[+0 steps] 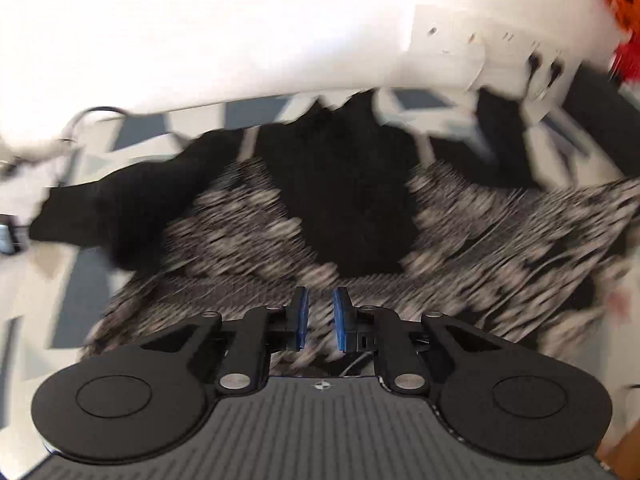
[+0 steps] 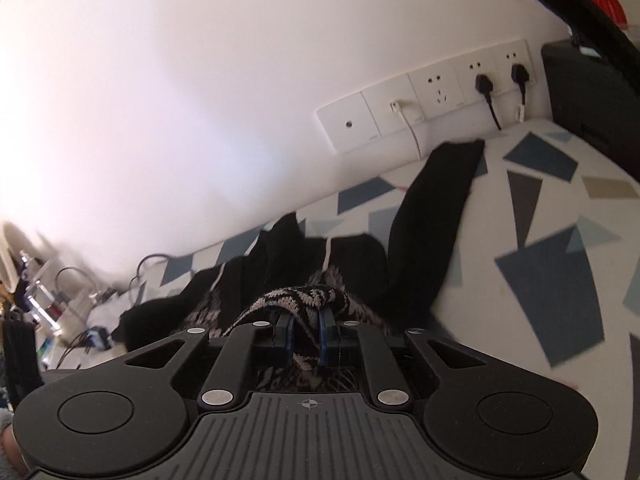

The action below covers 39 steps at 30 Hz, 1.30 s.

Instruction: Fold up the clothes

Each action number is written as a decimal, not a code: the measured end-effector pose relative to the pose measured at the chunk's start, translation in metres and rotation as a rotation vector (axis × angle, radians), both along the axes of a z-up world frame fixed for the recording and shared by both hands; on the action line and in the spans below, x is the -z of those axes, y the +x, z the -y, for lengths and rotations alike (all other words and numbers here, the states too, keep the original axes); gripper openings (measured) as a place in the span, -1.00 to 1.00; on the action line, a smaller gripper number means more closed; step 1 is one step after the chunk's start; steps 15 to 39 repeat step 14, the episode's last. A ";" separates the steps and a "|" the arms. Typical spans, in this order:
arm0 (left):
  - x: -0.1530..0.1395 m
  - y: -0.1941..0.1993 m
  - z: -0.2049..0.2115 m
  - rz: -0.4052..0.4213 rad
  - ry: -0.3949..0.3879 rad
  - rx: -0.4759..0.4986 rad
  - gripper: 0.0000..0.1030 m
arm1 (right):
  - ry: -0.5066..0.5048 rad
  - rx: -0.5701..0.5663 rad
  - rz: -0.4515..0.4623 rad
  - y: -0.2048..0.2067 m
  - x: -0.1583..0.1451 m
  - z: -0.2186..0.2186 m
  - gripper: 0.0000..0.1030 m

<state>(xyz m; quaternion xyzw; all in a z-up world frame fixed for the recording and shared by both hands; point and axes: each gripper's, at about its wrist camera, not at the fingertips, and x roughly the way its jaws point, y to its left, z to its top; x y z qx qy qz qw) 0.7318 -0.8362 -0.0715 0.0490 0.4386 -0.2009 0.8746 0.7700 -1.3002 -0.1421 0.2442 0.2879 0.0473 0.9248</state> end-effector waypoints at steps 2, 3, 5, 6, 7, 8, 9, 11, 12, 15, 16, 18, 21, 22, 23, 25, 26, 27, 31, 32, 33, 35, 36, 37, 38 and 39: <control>-0.016 -0.004 0.006 -0.005 -0.068 0.060 -0.14 | -0.007 -0.006 0.033 0.016 -0.006 -0.006 -0.80; -0.021 -0.009 0.008 0.002 -0.085 0.088 0.35 | -0.007 -0.005 0.041 0.024 -0.007 -0.008 -0.80; -0.027 -0.021 0.011 0.030 -0.094 0.139 0.44 | 0.006 0.000 0.037 0.037 -0.006 -0.010 -0.80; -0.029 -0.028 0.012 0.043 -0.099 0.164 0.45 | 0.016 0.000 0.028 0.043 -0.004 -0.010 -0.80; -0.029 -0.032 0.013 0.048 -0.095 0.188 0.45 | 0.020 -0.002 0.019 0.049 -0.001 -0.010 -0.80; -0.023 -0.035 0.016 0.045 -0.073 0.206 0.45 | 0.020 -0.006 0.012 0.055 0.001 -0.011 -0.80; -0.015 -0.037 0.019 0.043 -0.041 0.217 0.45 | 0.021 -0.009 0.009 0.059 0.003 -0.012 -0.80; 0.003 -0.037 0.024 0.035 0.023 0.227 0.34 | 0.031 -0.010 0.010 0.065 0.006 -0.013 -0.80; 0.012 -0.035 0.026 0.015 0.051 0.226 -0.10 | 0.037 -0.011 0.010 0.068 0.007 -0.014 -0.80; 0.026 -0.029 0.028 -0.042 0.108 0.212 -0.89 | 0.047 -0.011 0.010 0.074 0.010 -0.016 -0.80; 0.026 -0.029 0.028 -0.042 0.108 0.212 -0.89 | 0.047 -0.011 0.010 0.074 0.010 -0.016 -0.80; 0.026 -0.029 0.028 -0.042 0.108 0.212 -0.89 | 0.047 -0.011 0.010 0.074 0.010 -0.016 -0.80; 0.026 -0.029 0.028 -0.042 0.108 0.212 -0.89 | 0.047 -0.011 0.010 0.074 0.010 -0.016 -0.80; 0.026 -0.029 0.028 -0.042 0.108 0.212 -0.89 | 0.047 -0.011 0.010 0.074 0.010 -0.016 -0.80; 0.026 -0.029 0.028 -0.042 0.108 0.212 -0.89 | 0.047 -0.011 0.010 0.074 0.010 -0.016 -0.80; 0.026 -0.029 0.028 -0.042 0.108 0.212 -0.89 | 0.047 -0.011 0.010 0.074 0.010 -0.016 -0.80; 0.026 -0.029 0.028 -0.042 0.108 0.212 -0.89 | 0.047 -0.011 0.010 0.074 0.010 -0.016 -0.80; 0.026 -0.029 0.028 -0.042 0.108 0.212 -0.89 | 0.047 -0.011 0.010 0.074 0.010 -0.016 -0.80; 0.026 -0.029 0.028 -0.042 0.108 0.212 -0.89 | 0.047 -0.011 0.010 0.074 0.010 -0.016 -0.80; 0.026 -0.029 0.028 -0.042 0.108 0.212 -0.89 | 0.047 -0.011 0.010 0.074 0.010 -0.016 -0.80; 0.026 -0.029 0.028 -0.042 0.108 0.212 -0.89 | 0.047 -0.011 0.010 0.074 0.010 -0.016 -0.80; 0.026 -0.029 0.028 -0.042 0.108 0.212 -0.89 | 0.047 -0.011 0.010 0.074 0.010 -0.016 -0.80; 0.026 -0.029 0.028 -0.042 0.108 0.212 -0.89 | 0.047 -0.011 0.010 0.074 0.010 -0.016 -0.80; 0.026 -0.029 0.028 -0.042 0.108 0.212 -0.89 | 0.047 -0.011 0.010 0.074 0.010 -0.016 -0.80; 0.026 -0.029 0.028 -0.042 0.108 0.212 -0.89 | 0.047 -0.011 0.010 0.074 0.010 -0.016 -0.80; 0.026 -0.029 0.028 -0.042 0.108 0.212 -0.89 | 0.047 -0.011 0.010 0.074 0.010 -0.016 -0.80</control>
